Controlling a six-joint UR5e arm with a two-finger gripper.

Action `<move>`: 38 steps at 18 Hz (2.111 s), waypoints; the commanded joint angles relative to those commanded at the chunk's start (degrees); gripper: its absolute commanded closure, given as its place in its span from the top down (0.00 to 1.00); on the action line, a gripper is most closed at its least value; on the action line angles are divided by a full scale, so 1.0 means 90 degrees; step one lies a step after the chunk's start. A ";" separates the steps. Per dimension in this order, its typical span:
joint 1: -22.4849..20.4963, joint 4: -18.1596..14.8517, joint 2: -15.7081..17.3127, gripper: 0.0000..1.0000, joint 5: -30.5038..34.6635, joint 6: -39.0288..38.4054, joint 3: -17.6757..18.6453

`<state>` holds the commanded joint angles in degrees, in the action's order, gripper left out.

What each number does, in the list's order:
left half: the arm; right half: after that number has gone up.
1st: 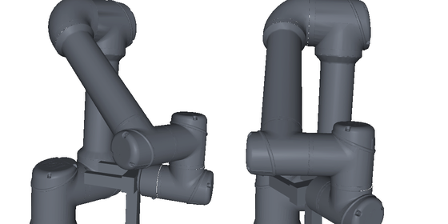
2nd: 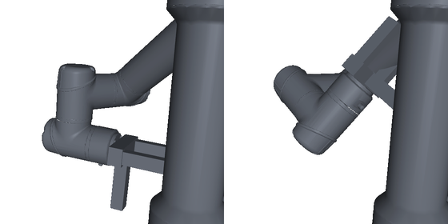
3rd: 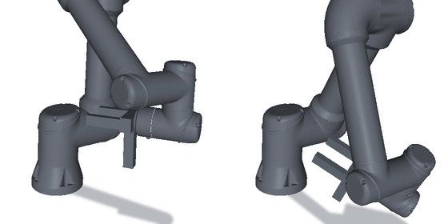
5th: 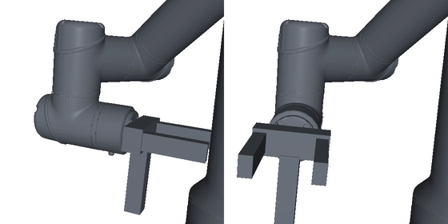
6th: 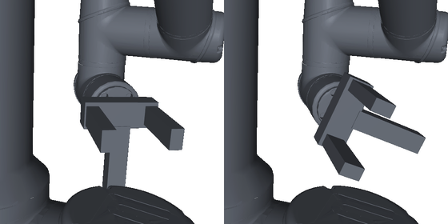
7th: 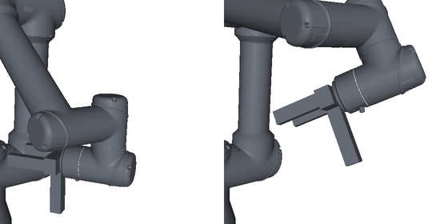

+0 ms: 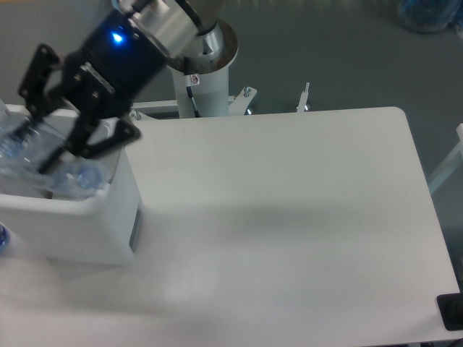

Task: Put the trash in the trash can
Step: 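Lift the bottle and carry it over the bin, then lower the bottle into the bin and open the gripper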

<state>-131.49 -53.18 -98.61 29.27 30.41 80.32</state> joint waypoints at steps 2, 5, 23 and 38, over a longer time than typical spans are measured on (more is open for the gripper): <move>0.0156 0.0273 0.0000 0.49 0.0000 0.0000 0.0234; 0.0333 0.0498 0.0204 0.50 -0.0087 0.0087 0.0713; 0.0245 0.0577 0.0439 0.58 -0.0215 0.1933 0.2403; -0.0798 0.0538 0.0518 1.00 -0.0186 0.1826 0.2024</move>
<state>-138.67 -48.34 -93.96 27.60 46.85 98.54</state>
